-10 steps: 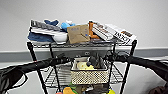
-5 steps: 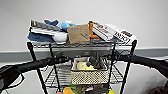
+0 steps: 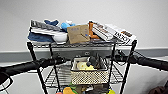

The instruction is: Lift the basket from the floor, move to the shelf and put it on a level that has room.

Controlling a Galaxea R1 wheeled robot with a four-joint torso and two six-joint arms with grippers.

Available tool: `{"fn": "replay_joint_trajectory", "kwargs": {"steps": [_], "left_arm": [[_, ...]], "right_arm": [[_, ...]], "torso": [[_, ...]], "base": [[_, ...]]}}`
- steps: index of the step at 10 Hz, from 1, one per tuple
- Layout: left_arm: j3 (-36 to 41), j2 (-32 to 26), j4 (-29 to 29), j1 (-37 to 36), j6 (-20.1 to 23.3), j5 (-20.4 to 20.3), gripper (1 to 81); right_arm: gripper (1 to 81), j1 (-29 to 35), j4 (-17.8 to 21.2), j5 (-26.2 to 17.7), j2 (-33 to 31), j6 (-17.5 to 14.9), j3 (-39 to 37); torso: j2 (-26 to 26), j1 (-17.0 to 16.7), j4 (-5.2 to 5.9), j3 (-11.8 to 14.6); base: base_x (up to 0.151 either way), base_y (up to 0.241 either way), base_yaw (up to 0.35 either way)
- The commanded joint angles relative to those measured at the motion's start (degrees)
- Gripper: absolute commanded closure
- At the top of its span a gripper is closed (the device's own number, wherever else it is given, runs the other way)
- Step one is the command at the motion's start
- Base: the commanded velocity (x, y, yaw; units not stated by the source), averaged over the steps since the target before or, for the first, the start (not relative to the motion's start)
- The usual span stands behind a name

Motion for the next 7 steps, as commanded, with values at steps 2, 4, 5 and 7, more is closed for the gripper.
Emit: {"fn": "replay_joint_trajectory", "kwargs": {"steps": [2,4,5,7], "left_arm": [[11.3,-10.0,0.0,-6.3,-0.1,-1.2,1.0],[16.3,-14.4,0.0,-3.4,-0.3,-4.0,1.0],[18.2,-16.2,0.1,-2.0,-0.3,-4.8,1.0],[21.8,-20.0,0.3,1.2,-0.2,-6.3,1.0]], "right_arm": [[1.0,4.0,-0.4,5.5,-11.1,3.2,14.4],[1.0,1.2,-0.3,7.1,-15.2,3.4,19.2],[1.0,0.0,-0.4,7.8,-17.4,3.5,21.8],[1.0,-1.3,-0.3,8.4,-21.6,3.5,26.7]], "torso": [[0.0,0.0,0.0,0.0],[0.0,0.0,0.0,0.0],[0.0,0.0,0.0,0.0],[0.0,0.0,0.0,0.0]], "base": [[0.0,0.0,0.0],[0.0,0.0,0.0],[0.0,0.0,0.0],[0.0,0.0,0.0]]}}
